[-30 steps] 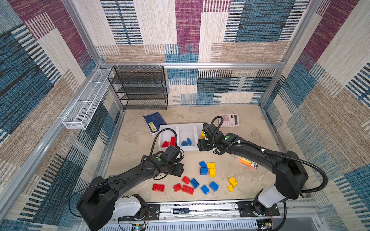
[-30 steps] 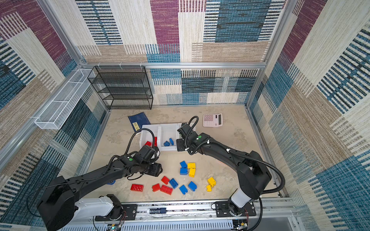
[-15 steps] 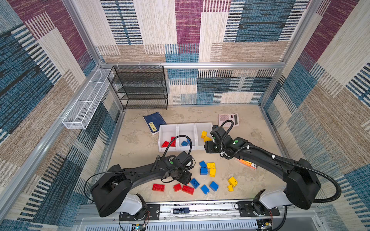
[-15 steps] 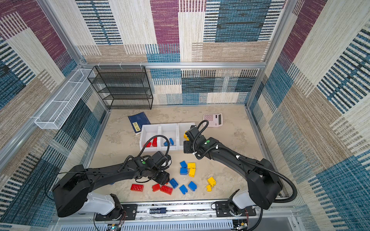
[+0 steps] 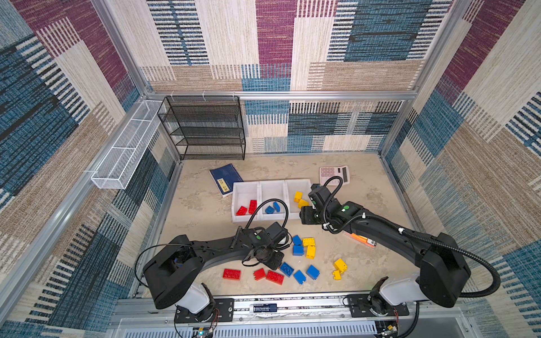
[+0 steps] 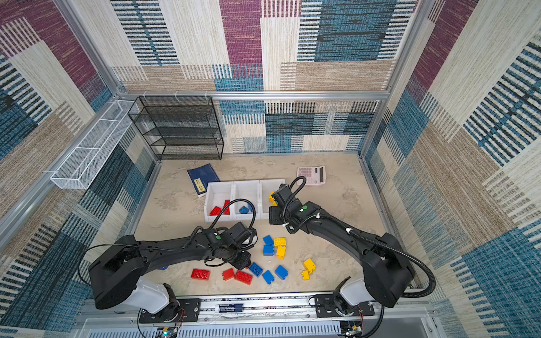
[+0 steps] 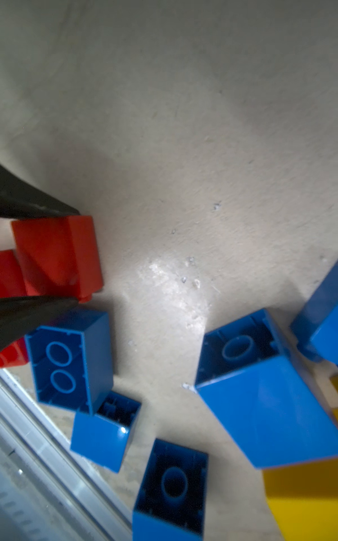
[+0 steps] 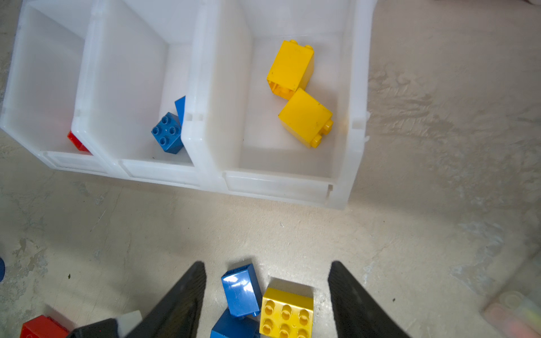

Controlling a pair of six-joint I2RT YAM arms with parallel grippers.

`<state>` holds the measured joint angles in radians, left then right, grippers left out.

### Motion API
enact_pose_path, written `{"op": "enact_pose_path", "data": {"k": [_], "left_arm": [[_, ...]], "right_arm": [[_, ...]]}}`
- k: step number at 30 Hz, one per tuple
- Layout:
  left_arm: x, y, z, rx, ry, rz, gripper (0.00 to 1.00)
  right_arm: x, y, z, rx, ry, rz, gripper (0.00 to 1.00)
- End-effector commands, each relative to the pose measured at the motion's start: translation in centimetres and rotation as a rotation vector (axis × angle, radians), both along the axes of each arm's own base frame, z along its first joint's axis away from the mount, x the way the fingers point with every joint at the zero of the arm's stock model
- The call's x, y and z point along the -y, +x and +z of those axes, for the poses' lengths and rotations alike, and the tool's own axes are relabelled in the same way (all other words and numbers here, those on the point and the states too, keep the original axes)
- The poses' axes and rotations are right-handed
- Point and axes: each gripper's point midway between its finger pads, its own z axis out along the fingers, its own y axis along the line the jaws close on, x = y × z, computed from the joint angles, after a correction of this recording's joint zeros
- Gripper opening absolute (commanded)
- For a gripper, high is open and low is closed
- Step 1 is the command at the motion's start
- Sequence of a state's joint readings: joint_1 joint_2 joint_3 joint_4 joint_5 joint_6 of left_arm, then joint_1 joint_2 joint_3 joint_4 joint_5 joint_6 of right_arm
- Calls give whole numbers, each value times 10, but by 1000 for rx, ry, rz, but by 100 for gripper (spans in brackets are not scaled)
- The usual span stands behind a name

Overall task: Sort the legos into containers by color
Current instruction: 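Grasp a red brick with the left gripper and lift it, then release the red brick into the compartment nearest the left arm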

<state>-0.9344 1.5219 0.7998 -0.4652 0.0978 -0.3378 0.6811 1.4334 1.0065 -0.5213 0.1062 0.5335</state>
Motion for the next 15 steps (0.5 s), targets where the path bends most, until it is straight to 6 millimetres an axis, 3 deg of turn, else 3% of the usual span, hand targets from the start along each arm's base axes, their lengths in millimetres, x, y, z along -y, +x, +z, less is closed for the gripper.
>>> {"op": "enact_pose_path", "data": {"k": [1, 7, 11, 15], "left_arm": [[-19, 18, 8, 73, 98, 38, 32], [-40, 84, 66, 182, 7, 191, 32], [-73, 141, 104, 298, -33, 327, 33], [-107, 183, 112, 339, -7, 426, 34]], "right_arm": [[0, 3, 5, 17, 7, -13, 69], [2, 3, 10, 30, 4, -9, 69], [3, 2, 12, 33, 10, -11, 68], [5, 0, 12, 33, 18, -17, 68]]}}
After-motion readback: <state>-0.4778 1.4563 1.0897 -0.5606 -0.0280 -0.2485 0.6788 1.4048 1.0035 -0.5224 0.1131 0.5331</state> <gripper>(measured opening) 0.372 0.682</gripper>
